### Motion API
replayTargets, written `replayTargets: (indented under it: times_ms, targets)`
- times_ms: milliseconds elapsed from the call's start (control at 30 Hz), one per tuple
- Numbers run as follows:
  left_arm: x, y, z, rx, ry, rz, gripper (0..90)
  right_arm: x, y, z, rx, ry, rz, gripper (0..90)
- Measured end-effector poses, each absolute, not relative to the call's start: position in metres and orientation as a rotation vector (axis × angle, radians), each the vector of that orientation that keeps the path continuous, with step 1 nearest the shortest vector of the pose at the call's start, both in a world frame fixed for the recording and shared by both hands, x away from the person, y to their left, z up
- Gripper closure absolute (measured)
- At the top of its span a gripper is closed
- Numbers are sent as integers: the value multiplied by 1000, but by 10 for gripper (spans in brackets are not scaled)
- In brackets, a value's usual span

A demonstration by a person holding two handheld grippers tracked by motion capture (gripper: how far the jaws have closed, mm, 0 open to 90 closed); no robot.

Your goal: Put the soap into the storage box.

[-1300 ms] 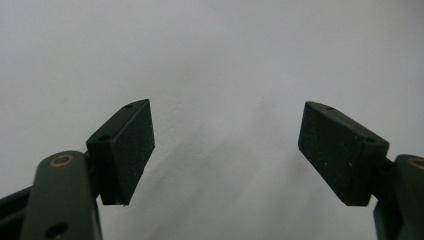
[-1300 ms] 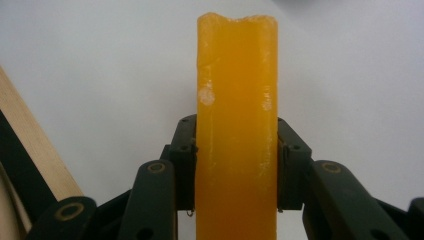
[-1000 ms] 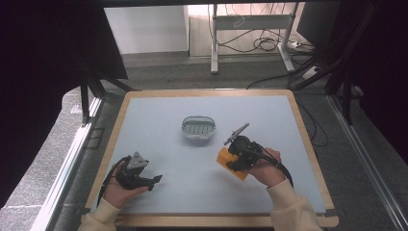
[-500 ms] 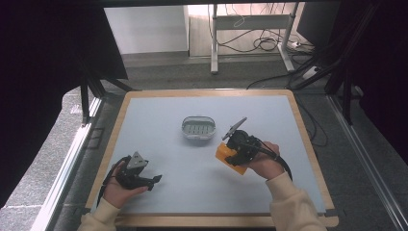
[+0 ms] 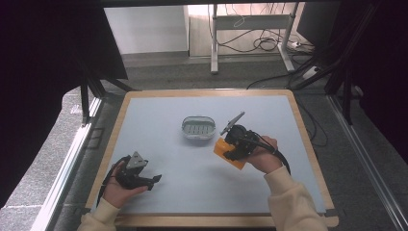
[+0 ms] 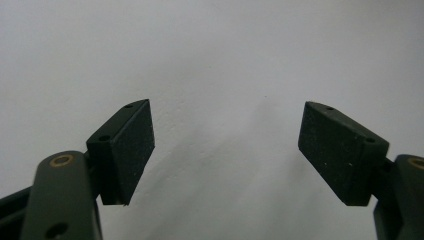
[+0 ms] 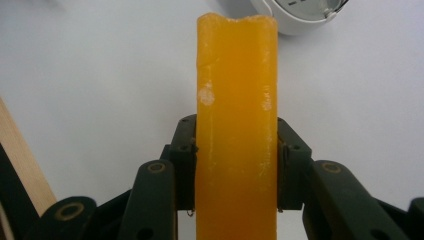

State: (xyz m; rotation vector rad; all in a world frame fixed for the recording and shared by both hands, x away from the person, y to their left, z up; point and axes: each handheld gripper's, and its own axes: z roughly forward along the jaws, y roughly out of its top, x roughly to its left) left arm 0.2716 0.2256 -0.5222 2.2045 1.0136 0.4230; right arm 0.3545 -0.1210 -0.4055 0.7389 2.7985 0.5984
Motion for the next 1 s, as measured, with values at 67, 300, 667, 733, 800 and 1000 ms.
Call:
replayTargets:
  times_ms: [67,300,667,733,800,1000]
  targets:
    - [272,226,-522,2205,1013,423,223,356,-120,-404,736,2796,602,618]
    - [271,225,-522,2202,1015,423,223,360,-116,-400,712,2792,597,618]
    - [272,226,-522,2201,1015,422,223,373,-111,-397,685,2801,592,618]
    - [272,226,-522,2202,1014,421,223,375,-110,-396,682,2802,592,618]
    - [272,226,-522,2204,1013,421,223,377,-109,-396,680,2800,594,618]
    - [272,227,-522,2203,1012,421,223,384,-107,-394,689,2792,604,618]
